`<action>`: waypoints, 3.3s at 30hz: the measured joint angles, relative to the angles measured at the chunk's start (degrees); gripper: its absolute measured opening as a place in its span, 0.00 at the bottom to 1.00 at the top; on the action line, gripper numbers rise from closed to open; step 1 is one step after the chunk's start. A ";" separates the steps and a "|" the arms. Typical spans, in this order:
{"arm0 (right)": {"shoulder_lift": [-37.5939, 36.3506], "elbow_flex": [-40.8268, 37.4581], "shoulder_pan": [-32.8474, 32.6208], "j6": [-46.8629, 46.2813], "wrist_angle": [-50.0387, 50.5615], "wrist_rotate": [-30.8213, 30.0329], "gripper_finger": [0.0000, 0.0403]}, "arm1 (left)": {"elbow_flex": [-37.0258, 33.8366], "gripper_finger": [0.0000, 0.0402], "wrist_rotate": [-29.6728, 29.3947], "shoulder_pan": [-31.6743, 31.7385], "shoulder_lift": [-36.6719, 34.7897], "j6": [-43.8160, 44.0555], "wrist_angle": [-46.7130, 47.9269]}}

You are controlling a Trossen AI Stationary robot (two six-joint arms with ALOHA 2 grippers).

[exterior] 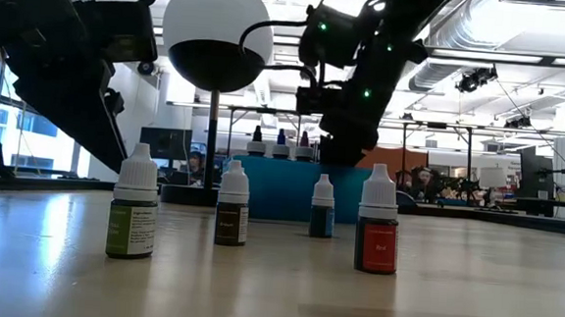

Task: Pick & Place food coloring
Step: Put the blue food coloring bottle into the bin, then put the red food coloring bottle into the bin

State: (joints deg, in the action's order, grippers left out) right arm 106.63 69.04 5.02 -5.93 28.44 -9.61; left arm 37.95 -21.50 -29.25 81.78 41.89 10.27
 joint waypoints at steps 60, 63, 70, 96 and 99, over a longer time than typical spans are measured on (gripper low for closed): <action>-4.34 11.12 -15.84 -3.47 12.08 -8.53 0.20 | 0.00 0.30 0.24 0.01 0.00 -0.20 -1.19; -4.61 10.12 -11.87 -3.02 11.77 -9.84 0.18 | 0.00 0.30 0.24 -0.01 0.00 -0.09 -1.45; -4.22 1.44 -3.79 -1.42 0.09 -0.52 0.20 | 0.00 0.30 0.33 0.00 0.00 -0.07 -1.62; -5.49 3.07 -5.49 3.43 4.17 3.12 0.36 | 0.00 0.30 0.39 -0.01 0.00 -0.20 -1.60; -5.97 6.94 -10.57 3.04 5.57 4.26 0.36 | 0.00 0.30 0.39 -0.01 0.00 -0.20 -1.60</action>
State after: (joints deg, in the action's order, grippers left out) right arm 100.66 75.97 -5.56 -2.90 34.01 -5.35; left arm 37.95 -21.10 -29.25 81.78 41.69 8.67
